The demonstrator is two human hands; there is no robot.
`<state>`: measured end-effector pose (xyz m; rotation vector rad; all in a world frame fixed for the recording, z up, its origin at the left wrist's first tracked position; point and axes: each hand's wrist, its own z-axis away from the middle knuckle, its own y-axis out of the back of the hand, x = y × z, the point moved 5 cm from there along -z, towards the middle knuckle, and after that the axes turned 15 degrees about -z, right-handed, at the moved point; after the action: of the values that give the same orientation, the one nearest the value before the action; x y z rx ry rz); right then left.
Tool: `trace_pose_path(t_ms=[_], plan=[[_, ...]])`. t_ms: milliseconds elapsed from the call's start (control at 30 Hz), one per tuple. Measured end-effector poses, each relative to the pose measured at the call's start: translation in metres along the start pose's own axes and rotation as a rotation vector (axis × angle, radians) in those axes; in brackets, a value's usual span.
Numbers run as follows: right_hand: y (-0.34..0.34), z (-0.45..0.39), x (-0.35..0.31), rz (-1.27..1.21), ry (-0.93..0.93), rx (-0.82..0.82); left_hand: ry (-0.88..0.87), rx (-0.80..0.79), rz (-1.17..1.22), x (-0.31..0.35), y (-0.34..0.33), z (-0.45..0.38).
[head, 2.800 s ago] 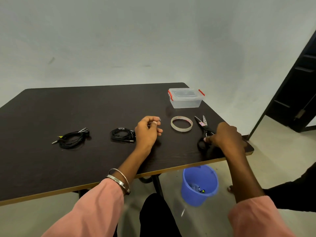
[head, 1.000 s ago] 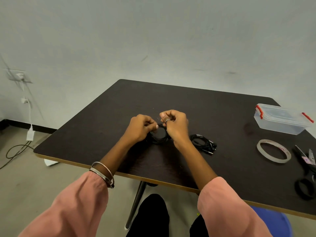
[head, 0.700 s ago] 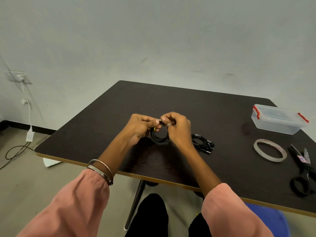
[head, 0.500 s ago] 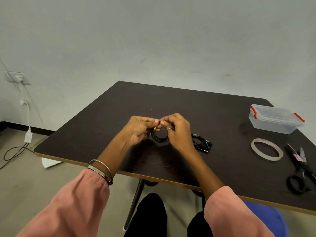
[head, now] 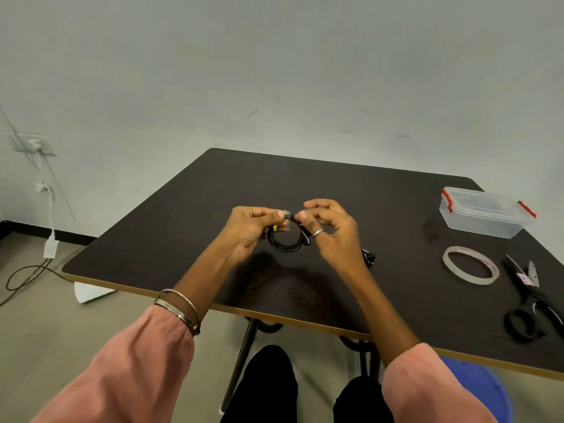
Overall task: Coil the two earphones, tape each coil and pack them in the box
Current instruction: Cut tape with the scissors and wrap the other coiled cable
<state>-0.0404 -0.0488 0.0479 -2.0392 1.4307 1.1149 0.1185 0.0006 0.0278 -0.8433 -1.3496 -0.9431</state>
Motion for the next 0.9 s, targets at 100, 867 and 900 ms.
trace_pose_path(t_ms=[100, 867, 900], plan=[[0.0, -0.011, -0.002, 0.015, -0.111, 0.021, -0.057, 0.006, -0.085, 0.003, -0.005, 0.005], [-0.003, 0.005, 0.004, 0.504, -0.059, -0.213, -0.434, 0.22, -0.666, 0.011, -0.027, 0.027], [-0.002, 0.006, 0.003, 0.507, -0.038, -0.192, -0.435, 0.21, -0.651, 0.01, -0.028, 0.028]])
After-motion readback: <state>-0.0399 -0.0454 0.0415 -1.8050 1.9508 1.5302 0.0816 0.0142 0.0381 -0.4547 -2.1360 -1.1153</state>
